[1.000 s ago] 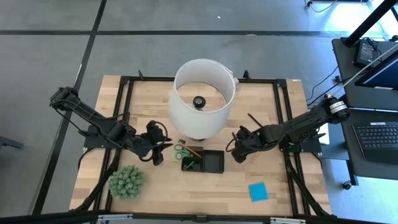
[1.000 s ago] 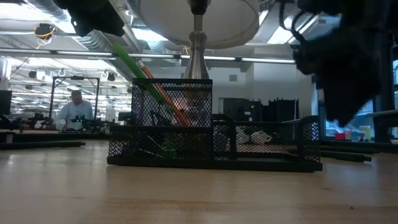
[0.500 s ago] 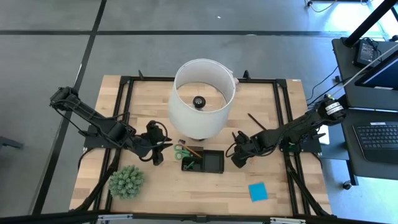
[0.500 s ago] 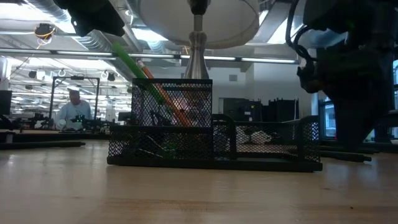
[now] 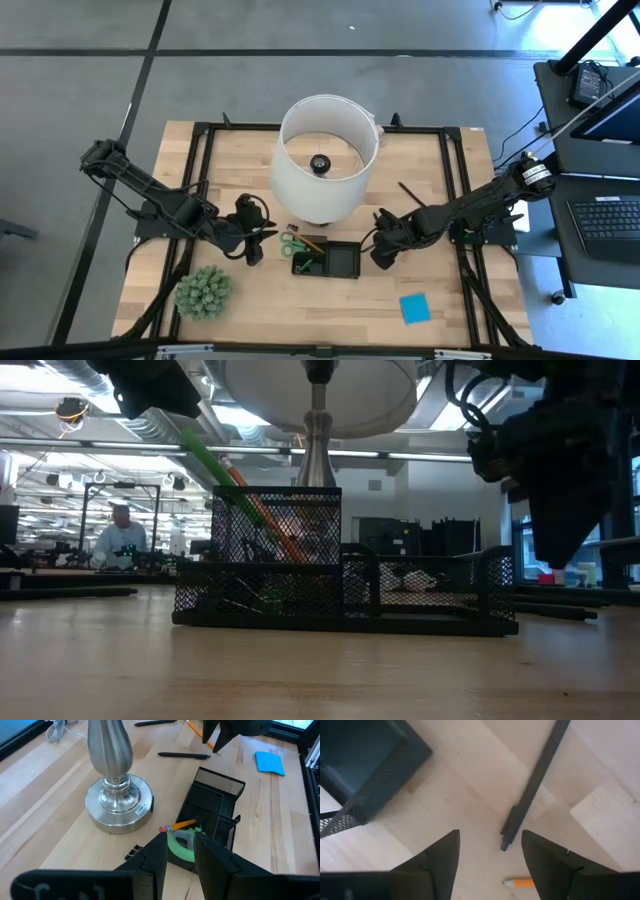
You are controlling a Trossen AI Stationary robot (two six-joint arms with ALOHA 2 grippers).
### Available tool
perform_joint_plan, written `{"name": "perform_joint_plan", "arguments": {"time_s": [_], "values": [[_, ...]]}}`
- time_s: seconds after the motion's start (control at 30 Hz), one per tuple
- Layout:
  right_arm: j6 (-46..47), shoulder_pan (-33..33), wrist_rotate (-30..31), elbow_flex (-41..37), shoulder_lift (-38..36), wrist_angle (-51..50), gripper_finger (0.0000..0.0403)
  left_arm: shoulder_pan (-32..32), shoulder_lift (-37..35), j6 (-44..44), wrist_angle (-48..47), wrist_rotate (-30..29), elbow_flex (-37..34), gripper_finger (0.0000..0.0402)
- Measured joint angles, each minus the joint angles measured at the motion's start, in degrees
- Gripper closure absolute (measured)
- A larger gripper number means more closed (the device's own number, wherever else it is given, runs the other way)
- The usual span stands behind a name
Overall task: Pick and place office supplies into organizer
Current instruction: Put the bottom right black pen into the black desk organizer
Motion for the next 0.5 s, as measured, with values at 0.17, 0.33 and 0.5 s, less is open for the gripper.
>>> {"name": "perform_joint_plan", "arguments": {"time_s": [0.17, 0.33, 0.5], "values": [[0.91, 0.0, 0.02, 0.0, 0.43, -2.06, 0.0189, 0.0, 0.0, 1.66, -0.02, 0.0, 0.0, 0.0313], [1.48, -0.02, 0.02, 0.0, 3.49, -2.61, 0.0189, 0.0, 0.0, 2.45, -0.2, 0.0, 0.0, 0.0313], [1.55, -0.02, 0.02, -0.02, 7.58, -2.36, 0.0189, 0.0, 0.0, 2.47, -0.22, 0.02, 0.0, 0.0313]]}}
